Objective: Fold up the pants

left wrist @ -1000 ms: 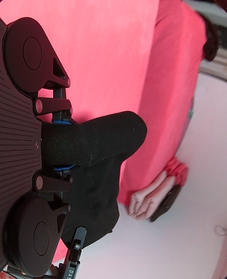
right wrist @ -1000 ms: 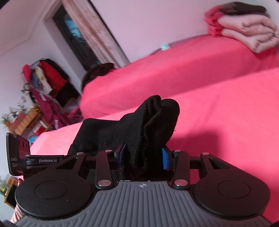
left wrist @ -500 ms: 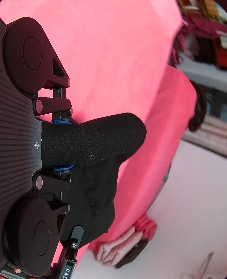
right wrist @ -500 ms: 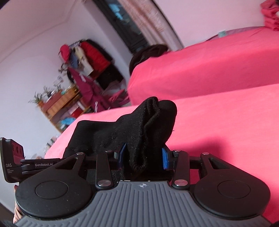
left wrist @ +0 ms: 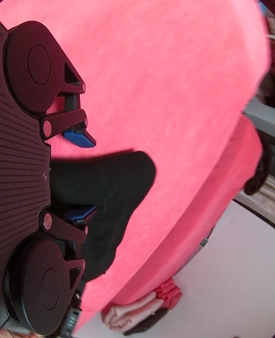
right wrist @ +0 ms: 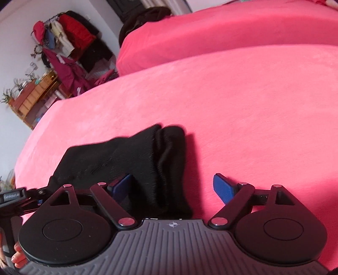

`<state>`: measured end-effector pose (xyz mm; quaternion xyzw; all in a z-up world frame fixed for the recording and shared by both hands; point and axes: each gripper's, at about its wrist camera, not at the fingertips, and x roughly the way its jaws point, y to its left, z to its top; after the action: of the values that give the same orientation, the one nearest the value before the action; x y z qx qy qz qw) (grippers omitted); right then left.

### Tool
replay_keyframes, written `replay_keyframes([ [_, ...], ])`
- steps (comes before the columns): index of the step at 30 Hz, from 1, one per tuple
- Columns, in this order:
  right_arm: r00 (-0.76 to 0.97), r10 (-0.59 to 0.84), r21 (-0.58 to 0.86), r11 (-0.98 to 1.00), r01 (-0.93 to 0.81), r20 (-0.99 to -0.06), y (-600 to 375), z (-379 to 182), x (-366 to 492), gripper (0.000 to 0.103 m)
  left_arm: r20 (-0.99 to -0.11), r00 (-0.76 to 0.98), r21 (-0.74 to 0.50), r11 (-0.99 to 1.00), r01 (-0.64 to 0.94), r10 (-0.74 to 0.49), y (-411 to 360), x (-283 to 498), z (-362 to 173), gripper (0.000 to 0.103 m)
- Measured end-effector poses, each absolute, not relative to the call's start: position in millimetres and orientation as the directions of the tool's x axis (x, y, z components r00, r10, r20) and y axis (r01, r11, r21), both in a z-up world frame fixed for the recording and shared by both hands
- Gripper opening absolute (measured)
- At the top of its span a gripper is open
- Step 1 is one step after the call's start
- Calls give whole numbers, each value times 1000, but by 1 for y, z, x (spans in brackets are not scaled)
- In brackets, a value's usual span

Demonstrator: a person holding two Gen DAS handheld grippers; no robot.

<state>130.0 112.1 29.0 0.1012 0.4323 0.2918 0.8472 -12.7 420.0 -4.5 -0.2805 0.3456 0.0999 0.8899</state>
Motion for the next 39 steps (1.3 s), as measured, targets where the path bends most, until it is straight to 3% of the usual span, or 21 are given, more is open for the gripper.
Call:
replay_keyframes([
  [8, 572, 460, 247, 877, -413, -679, 106, 50, 93, 87, -695, 694, -196, 879, -434, 188, 386, -41, 28, 103],
  [13, 559, 498, 204, 838, -505, -663, 121, 63, 50, 91, -674, 673, -24, 901, -433, 305, 345, -60, 38, 103],
  [24, 479, 508, 97, 752, -652, -715, 151, 57, -12, 95, -693, 637, 82, 915, -396, 338, 308, -71, 32, 103],
  [39, 475, 476, 32, 731, -682, -740, 164, 45, -23, 95, -723, 606, 72, 908, -412, 332, 309, -71, 26, 103],
])
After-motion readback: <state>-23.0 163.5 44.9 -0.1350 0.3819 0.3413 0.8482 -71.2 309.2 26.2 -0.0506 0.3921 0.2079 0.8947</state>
